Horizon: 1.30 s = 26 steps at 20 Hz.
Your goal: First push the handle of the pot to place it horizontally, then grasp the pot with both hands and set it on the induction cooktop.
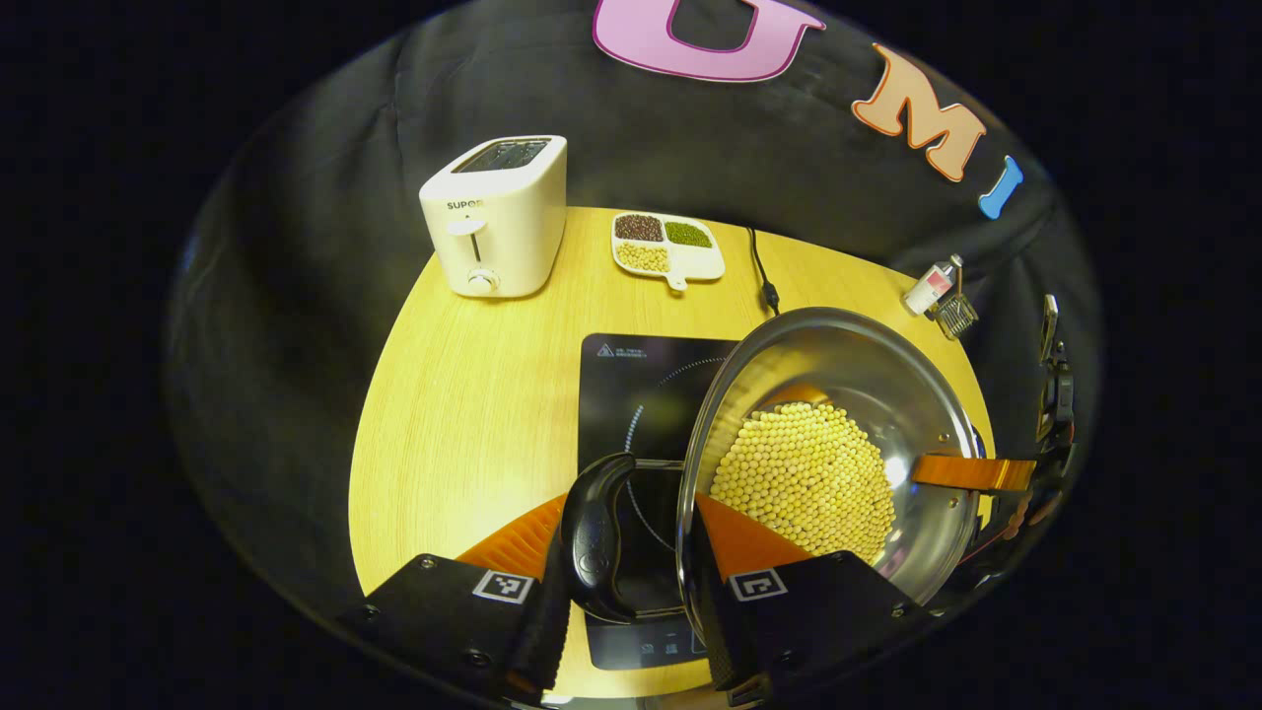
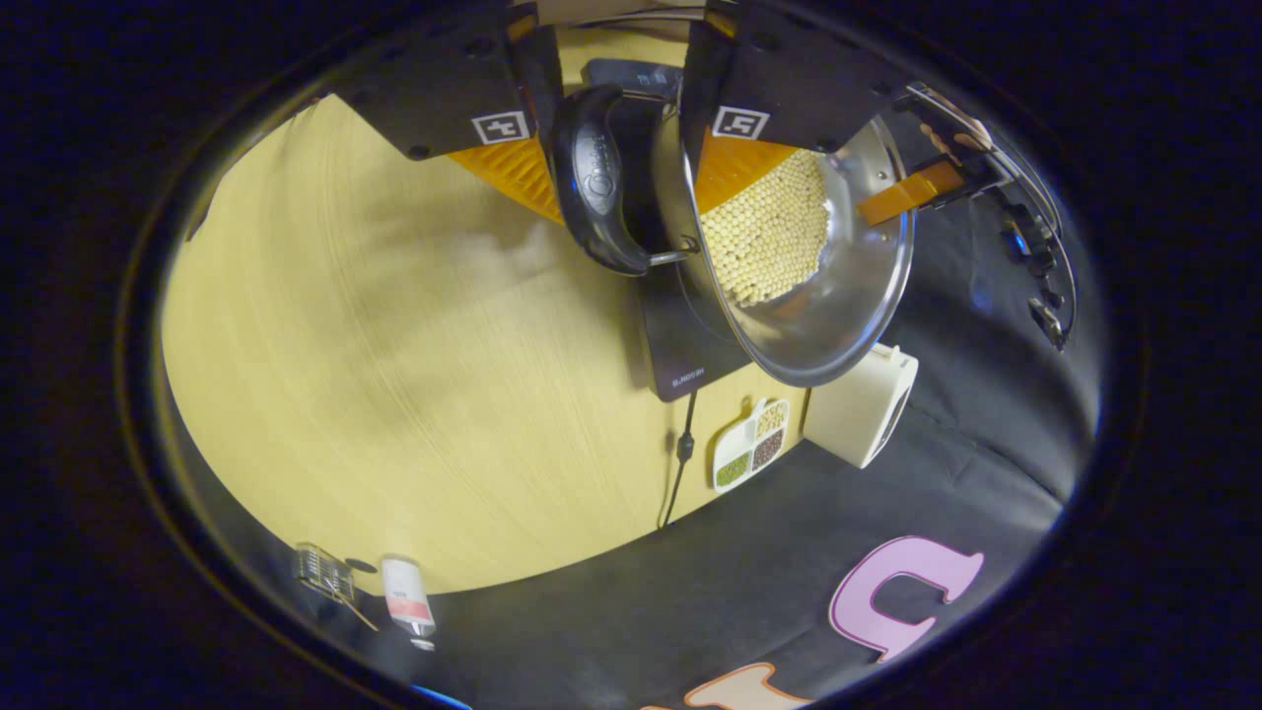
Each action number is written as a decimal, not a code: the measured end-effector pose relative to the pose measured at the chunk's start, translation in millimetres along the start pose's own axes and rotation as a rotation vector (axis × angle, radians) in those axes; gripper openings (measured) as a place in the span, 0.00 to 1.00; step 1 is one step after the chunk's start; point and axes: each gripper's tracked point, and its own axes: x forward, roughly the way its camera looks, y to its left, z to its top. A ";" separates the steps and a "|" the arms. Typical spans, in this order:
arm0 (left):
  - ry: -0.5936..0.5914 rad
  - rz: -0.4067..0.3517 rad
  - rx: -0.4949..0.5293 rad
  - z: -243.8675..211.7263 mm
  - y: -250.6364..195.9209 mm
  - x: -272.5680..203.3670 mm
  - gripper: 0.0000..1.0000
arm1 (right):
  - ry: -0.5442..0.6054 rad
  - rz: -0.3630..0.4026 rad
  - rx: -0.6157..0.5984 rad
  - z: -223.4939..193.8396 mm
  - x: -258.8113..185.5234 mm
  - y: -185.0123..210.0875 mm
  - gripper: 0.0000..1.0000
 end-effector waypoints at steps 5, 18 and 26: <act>0.003 0.000 0.013 5.5 16.4 17.2 0.57 | -0.024 -0.020 -0.010 2.8 21.5 8.5 0.45; -0.001 -0.015 0.015 5.5 34.3 31.3 0.60 | -0.050 -0.043 -0.029 -1.0 48.6 14.6 0.54; -0.102 0.104 0.048 27.8 46.3 21.2 1.00 | -0.108 -0.010 -0.101 2.0 43.5 32.6 0.94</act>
